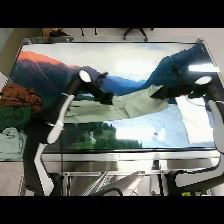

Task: Fold the shirts.

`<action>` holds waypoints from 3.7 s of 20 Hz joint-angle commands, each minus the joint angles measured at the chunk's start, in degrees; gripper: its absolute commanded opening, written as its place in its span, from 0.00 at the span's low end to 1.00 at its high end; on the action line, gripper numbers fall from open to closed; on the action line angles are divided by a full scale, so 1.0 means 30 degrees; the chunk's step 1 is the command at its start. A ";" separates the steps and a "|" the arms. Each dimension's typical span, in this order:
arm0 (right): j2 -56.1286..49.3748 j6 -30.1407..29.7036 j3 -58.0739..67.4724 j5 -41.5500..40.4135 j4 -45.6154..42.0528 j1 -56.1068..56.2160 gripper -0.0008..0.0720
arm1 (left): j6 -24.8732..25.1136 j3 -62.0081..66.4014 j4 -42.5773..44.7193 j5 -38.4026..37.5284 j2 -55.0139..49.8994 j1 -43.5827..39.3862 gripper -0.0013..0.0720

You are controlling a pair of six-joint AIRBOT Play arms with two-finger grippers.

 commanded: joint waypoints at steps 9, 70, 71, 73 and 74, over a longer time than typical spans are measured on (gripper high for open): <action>0.2871 0.3650 0.4051 0.4371 -0.1552 0.0189 0.04 | 0.0007 0.4656 -0.4656 0.1151 -0.2958 -0.3075 0.03; -0.1661 0.0823 0.2929 -0.3504 0.5778 0.3949 0.04 | 0.5384 -1.6553 -0.4575 -0.0976 2.9463 1.4979 0.03; -0.0969 0.1129 0.2951 -0.3504 0.6171 0.2667 0.04 | 0.5479 -1.6553 -0.4583 -0.0976 2.9463 1.4979 0.03; 0.0204 0.1814 0.3060 -0.3526 0.6222 0.0058 0.04 | 0.5501 -1.6553 -0.4575 -0.0984 2.9463 1.4979 0.03; 0.0670 0.2018 0.3067 -0.3657 0.6222 -0.1239 0.04 | 0.5508 -1.6553 -0.4575 -0.0998 2.9463 1.4979 0.03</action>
